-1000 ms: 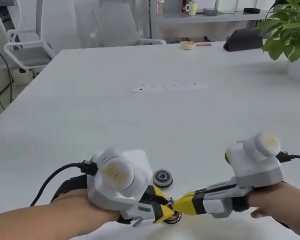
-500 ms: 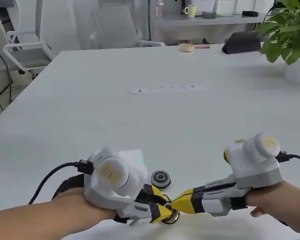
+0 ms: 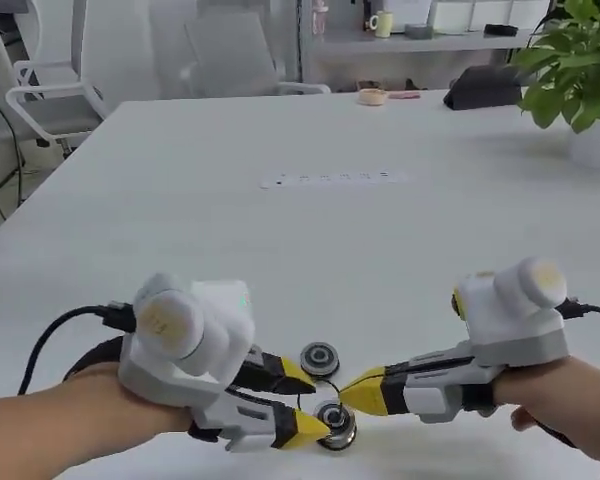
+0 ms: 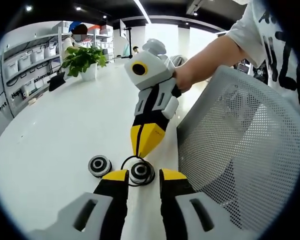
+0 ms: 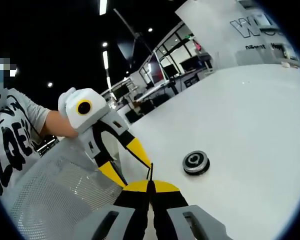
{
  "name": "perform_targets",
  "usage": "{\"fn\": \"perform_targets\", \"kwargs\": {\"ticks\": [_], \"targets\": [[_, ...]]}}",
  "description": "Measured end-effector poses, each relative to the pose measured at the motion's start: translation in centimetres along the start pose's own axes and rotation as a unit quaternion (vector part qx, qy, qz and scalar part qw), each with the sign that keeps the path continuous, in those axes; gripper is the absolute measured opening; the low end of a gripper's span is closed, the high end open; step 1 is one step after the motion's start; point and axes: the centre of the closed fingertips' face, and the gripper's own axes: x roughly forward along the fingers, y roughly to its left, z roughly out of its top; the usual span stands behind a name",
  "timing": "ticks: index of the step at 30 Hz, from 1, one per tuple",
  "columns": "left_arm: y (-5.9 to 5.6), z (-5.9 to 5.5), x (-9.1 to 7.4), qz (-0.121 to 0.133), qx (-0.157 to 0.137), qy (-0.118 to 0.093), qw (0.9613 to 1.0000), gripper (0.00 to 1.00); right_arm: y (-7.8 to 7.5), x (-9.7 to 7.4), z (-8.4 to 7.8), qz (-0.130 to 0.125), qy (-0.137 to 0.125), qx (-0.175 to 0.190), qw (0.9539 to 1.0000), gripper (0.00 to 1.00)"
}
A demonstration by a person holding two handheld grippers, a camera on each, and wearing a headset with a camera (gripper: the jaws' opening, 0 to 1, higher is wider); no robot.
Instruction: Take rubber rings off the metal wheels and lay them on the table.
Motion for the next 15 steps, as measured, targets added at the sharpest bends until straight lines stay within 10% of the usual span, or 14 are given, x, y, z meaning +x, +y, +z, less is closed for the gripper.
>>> {"fn": "perform_targets", "kwargs": {"ticks": [15], "targets": [[1.7, -2.1, -5.3, 0.056, -0.03, -0.001, 0.998, 0.38, 0.5, 3.3, 2.1, 0.015, 0.015, -0.031, 0.9993, 0.0]]}}
